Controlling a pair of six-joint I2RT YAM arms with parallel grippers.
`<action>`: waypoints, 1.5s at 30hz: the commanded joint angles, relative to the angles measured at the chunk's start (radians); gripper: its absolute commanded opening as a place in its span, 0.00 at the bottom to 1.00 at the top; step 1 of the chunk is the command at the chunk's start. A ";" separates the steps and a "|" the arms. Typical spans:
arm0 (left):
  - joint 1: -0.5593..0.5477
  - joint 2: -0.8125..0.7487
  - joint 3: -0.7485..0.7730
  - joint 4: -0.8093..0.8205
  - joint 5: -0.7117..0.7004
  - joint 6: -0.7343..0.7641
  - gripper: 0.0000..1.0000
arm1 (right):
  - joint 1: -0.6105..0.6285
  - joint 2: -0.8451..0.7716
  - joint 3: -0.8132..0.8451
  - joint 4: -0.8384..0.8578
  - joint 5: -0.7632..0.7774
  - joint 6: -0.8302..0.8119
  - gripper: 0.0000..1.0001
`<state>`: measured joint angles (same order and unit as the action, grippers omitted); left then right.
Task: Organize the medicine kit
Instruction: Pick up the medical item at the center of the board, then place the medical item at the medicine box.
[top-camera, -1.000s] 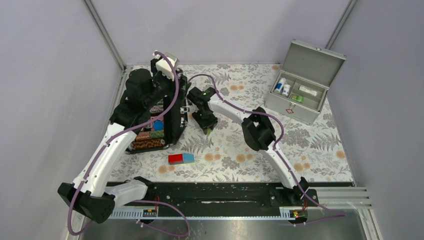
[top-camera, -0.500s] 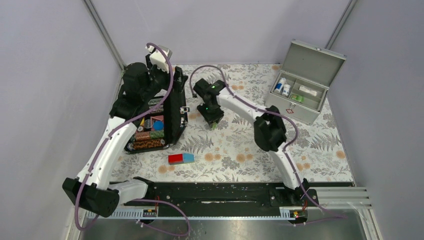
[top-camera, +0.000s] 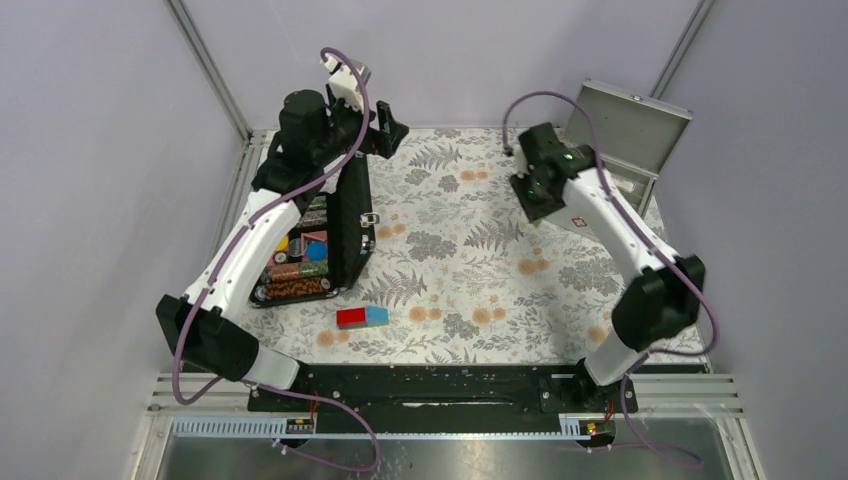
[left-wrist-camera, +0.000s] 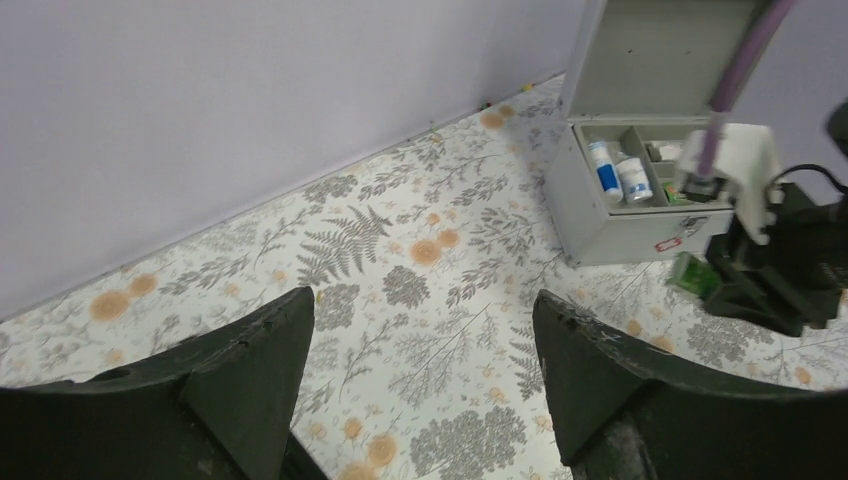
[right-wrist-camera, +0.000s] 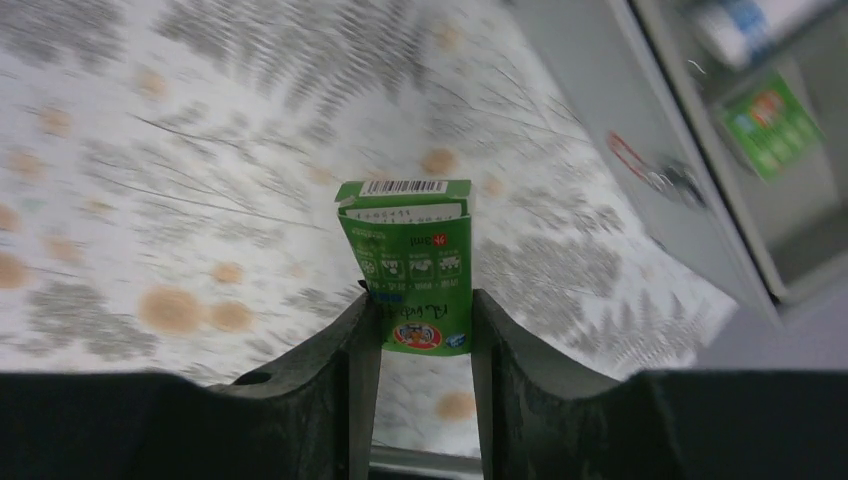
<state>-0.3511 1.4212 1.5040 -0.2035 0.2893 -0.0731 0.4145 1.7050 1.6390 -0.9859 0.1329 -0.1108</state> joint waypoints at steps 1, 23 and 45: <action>-0.010 0.040 0.105 0.055 0.058 -0.039 0.79 | -0.102 -0.201 -0.200 0.129 0.135 -0.202 0.38; -0.032 0.057 0.156 -0.008 0.051 0.005 0.79 | -0.604 -0.078 -0.189 0.441 -0.110 -0.979 0.42; -0.035 -0.011 0.103 -0.021 -0.001 0.043 0.79 | -0.623 0.068 -0.110 0.220 -0.068 -1.180 0.53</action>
<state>-0.3851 1.4326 1.6135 -0.2684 0.2981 -0.0341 -0.2039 1.7702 1.4940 -0.7345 0.0326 -1.2827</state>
